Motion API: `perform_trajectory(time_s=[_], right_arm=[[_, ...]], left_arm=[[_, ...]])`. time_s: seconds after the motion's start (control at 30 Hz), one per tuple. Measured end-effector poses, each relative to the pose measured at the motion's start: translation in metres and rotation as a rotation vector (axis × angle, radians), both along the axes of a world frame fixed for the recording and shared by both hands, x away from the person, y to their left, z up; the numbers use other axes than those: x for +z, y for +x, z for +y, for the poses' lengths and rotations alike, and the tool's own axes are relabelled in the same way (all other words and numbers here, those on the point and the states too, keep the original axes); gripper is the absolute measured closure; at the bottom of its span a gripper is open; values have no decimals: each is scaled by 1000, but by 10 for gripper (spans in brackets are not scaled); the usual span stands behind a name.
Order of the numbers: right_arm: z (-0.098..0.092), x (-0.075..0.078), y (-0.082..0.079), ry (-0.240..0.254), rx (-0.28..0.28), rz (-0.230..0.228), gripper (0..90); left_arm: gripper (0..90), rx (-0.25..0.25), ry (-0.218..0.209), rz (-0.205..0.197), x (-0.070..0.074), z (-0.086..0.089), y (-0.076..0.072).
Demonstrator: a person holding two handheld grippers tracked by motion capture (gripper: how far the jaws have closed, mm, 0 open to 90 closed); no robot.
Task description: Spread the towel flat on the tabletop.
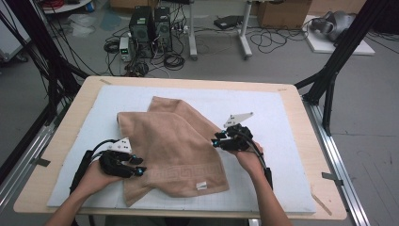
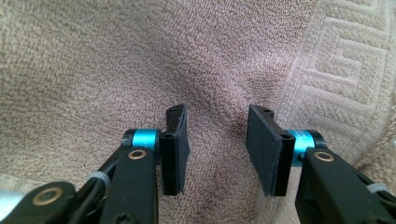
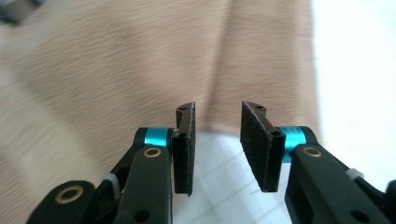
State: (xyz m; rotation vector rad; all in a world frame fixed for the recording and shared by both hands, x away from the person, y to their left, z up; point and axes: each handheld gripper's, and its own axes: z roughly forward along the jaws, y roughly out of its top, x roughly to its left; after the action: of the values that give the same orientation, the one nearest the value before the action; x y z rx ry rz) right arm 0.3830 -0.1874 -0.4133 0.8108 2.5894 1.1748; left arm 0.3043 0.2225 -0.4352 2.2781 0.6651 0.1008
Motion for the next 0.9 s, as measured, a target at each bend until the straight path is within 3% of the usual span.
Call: perform_trajectory(time_s=[0.17, 0.27, 0.33, 0.37, 0.4, 0.43, 0.5, 0.57, 0.7, 0.83, 0.9], right_arm=[[13, -10, 25, -46, -61, 34, 542], [20, -23, 33, -91, -69, 70, 542], [20, -24, 34, -86, -79, 59, 669], [20, -23, 34, -87, -53, 61, 810], [19, -22, 35, -92, -29, 66, 861], [20, -21, 36, -97, -20, 75, 871], [17, -18, 40, -113, -20, 89, 875], [10, -11, 45, -138, -51, 85, 877], [-14, 7, 62, -163, -151, 40, 878], [-36, 29, 81, -193, -276, -4, 878], [-44, 34, 89, -184, -294, -6, 875]], left_arm=[[609, 2, -10, 6, -1, 2, 1], [619, 4, 0, -7, -1, 1, 0], [684, 12, 15, -34, -1, 1, 0], [737, 22, 16, -39, -1, 2, 1], [792, 12, 9, -33, 0, 3, 1], [860, 10, 5, -37, 0, 3, 1], [870, 9, 2, -42, 0, 3, 1], [875, 7, -8, -49, 2, 4, 1], [875, 21, -70, -59, 8, 8, 0], [874, 37, -113, -63, 12, 11, 4], [874, 49, -123, -74, 15, 13, 5]])
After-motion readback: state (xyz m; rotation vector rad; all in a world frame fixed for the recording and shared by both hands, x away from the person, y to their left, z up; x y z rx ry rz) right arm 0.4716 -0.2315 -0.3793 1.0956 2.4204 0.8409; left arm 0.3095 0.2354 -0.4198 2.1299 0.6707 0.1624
